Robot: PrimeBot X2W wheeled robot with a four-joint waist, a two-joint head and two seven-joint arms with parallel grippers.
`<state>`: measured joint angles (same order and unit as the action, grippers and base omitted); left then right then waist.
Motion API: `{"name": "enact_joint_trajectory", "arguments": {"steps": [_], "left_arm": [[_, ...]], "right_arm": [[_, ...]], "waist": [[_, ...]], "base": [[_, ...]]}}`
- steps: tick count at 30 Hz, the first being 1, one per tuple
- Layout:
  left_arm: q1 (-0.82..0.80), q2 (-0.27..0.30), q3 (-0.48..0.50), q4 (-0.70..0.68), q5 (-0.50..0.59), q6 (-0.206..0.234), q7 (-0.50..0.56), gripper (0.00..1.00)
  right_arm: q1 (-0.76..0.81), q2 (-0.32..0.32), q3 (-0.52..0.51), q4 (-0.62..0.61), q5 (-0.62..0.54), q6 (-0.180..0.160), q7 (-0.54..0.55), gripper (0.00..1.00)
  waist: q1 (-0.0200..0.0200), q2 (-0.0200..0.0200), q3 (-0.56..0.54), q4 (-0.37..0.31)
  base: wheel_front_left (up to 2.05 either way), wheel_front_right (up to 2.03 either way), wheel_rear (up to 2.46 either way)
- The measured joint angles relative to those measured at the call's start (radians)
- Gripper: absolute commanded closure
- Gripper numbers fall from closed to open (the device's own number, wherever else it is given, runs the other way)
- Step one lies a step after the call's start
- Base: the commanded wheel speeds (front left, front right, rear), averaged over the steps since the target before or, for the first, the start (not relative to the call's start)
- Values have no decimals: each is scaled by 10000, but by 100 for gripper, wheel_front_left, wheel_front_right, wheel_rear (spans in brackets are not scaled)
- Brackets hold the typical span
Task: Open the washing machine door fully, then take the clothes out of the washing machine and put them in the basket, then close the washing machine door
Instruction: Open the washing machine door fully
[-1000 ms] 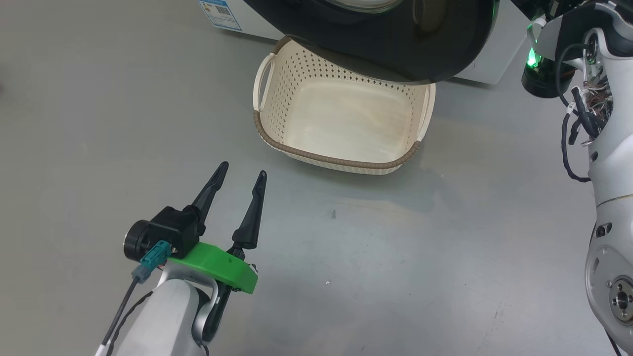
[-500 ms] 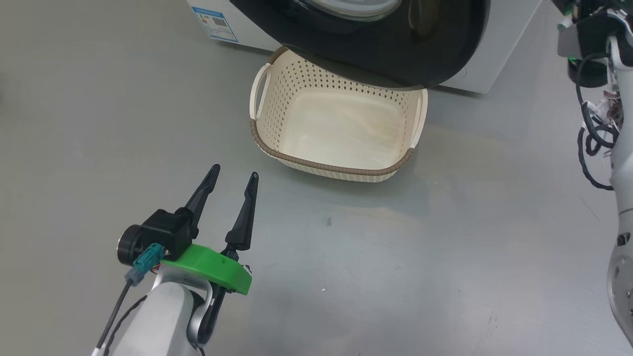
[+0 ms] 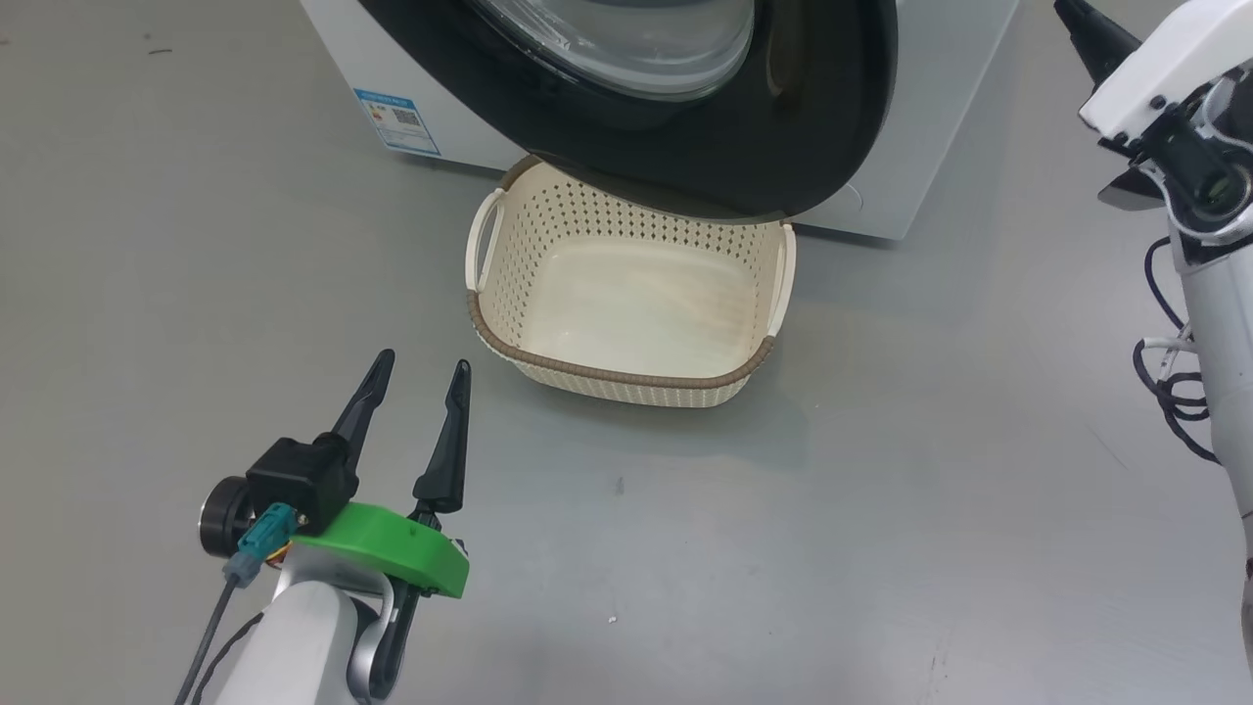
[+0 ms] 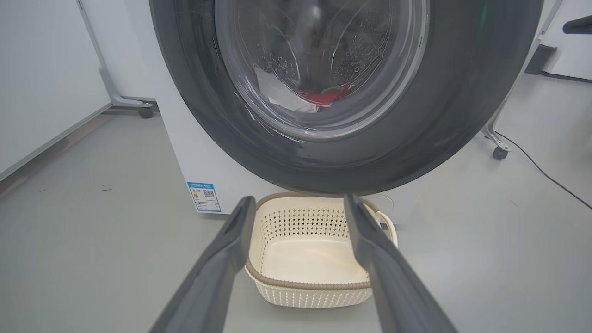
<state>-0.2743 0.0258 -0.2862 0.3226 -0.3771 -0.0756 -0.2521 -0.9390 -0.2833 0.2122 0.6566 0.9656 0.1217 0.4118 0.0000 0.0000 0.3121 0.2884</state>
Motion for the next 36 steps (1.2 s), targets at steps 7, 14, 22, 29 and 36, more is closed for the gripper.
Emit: {"name": "enact_joint_trajectory", "arguments": {"steps": [7,14,22,29,36], "left_arm": [[253,12,456,12,19,15,0,0],[523,71,809,-58,121,92,0,0],[831,144,1043,-104,291,100,0,0],[963,142,1089,-107,357,92,0,0],[1202,142,1191,-128,445,86,0,0]], "right_arm": [[1117,8,894,-610,-970,2,-1112,100],[2273,-54,1198,-1145,-1595,2,-2443,100],[3712,-42,1442,-1639,-2211,2,-3825,100],[4894,-79,1446,-2027,-2798,-215,-5070,100],[5965,-13,1390,-2552,-3129,-732,-6100,100]], "waist": [[0,0,-470,-466],[0,0,-918,-1011],[0,0,-1305,-1592],[0,0,-1643,-1829],[0,0,-1865,-1919]], "base": [[0,0,0],[0,0,0],[0,0,0],[0,0,0],[0,0,0]]}}
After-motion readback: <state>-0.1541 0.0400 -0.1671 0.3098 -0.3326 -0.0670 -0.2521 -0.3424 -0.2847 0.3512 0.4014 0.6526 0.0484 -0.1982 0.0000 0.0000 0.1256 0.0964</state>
